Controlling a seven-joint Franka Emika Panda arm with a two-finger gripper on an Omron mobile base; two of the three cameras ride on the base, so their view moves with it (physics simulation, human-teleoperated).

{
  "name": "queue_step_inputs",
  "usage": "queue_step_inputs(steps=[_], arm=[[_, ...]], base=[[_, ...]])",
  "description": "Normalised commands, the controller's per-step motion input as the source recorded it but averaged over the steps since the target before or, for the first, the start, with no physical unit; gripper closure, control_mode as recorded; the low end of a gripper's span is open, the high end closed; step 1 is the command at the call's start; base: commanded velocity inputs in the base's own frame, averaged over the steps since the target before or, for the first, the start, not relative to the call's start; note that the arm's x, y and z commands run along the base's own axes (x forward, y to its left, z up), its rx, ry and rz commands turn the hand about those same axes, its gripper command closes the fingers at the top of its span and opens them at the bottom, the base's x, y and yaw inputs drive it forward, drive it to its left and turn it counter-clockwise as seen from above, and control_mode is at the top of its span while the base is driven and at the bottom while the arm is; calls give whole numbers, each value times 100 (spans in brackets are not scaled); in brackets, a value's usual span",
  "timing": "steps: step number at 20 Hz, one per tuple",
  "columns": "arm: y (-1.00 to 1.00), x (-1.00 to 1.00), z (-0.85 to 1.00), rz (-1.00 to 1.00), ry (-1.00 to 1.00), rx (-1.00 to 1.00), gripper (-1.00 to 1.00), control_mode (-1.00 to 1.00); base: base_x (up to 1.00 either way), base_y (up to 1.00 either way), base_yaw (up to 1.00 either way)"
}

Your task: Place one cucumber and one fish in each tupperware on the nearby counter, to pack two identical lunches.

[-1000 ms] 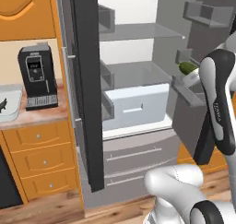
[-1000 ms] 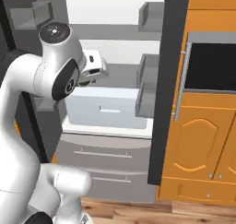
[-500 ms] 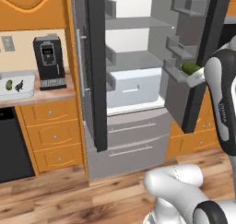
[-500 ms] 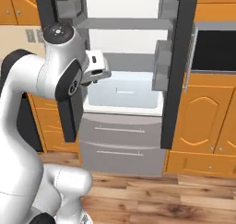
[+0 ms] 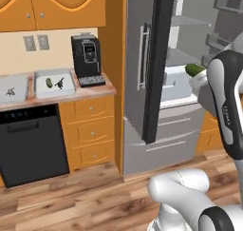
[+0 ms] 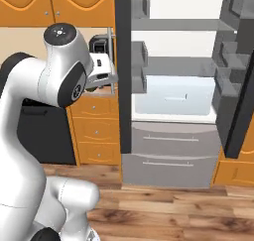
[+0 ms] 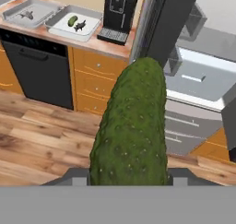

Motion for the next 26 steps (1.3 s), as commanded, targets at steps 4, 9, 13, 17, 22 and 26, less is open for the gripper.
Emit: queue_step_inputs(steps=[4,9,13,17,22,26], arm=[[0,0,0,0,0,0,100,100],[0,0,0,0,0,0,100,100],[0,0,0,0,0,0,100,100],[0,0,0,0,0,0,100,100],[0,0,0,0,0,0,100,100],[0,0,0,0,0,0,100,100]], base=[[-21,100,-10],[-1,100,-2],[0,100,-1],[14,100,-4],[65,100,-7],[100,85,-8]])
